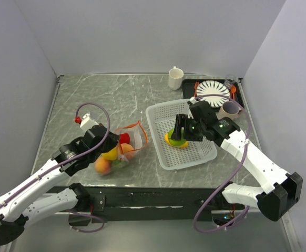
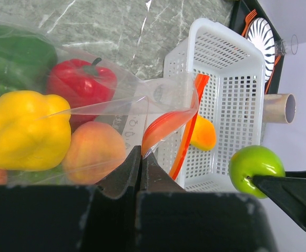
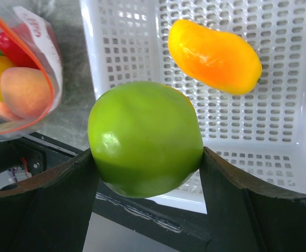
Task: Place the food in the zip-top bag and seal the zipper
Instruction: Place the fake fruit in the zipper food storage bag.
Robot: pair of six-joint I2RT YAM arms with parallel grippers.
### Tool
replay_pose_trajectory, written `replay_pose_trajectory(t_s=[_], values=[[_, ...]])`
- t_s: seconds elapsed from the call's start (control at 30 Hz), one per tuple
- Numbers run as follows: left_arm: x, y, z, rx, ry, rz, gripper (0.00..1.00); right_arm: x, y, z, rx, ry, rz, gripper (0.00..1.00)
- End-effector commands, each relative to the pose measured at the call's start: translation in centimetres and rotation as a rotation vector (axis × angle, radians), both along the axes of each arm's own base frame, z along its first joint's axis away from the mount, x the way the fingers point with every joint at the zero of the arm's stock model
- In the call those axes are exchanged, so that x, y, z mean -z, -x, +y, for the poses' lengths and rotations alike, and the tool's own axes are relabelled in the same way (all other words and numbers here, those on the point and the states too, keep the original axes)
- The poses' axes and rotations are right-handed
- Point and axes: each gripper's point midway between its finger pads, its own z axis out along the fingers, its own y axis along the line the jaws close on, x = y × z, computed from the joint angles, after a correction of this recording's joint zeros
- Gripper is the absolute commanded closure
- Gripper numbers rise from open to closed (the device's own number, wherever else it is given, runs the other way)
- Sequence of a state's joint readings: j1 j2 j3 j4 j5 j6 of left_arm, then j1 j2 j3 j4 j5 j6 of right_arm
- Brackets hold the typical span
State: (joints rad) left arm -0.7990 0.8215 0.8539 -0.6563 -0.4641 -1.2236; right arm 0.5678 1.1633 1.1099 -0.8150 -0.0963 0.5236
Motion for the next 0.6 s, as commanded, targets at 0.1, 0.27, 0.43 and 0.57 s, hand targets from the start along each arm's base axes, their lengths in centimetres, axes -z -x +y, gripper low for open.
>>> replay_pose_trajectory(t_s=[0.1,0.27,0.43,0.57], values=[[-1.4,-0.3,-0.6,0.017,0.031,-0.027,0.99,-3.2,-0.9,1.5,-0.027,-0.075,-0.089,0.84],[-0.7,-0.5,-0.7,0.029,0.002,-0.022,0.99,-3.8,-0.8,3.3,-0.079,-0.143,-0.092,0.85],[-0.6,-0.6,-1.5,0.050,0.027,-0.026,0.99,-5.4,-0.1,7.1,-0.151,-0.234,-0.128,0.86],[-0.6,-0.4,-1.7,0.057,0.044,-0.019,0.99,-6.7,0.6,10.7,-0.202,-0.340,-0.136,0.87]])
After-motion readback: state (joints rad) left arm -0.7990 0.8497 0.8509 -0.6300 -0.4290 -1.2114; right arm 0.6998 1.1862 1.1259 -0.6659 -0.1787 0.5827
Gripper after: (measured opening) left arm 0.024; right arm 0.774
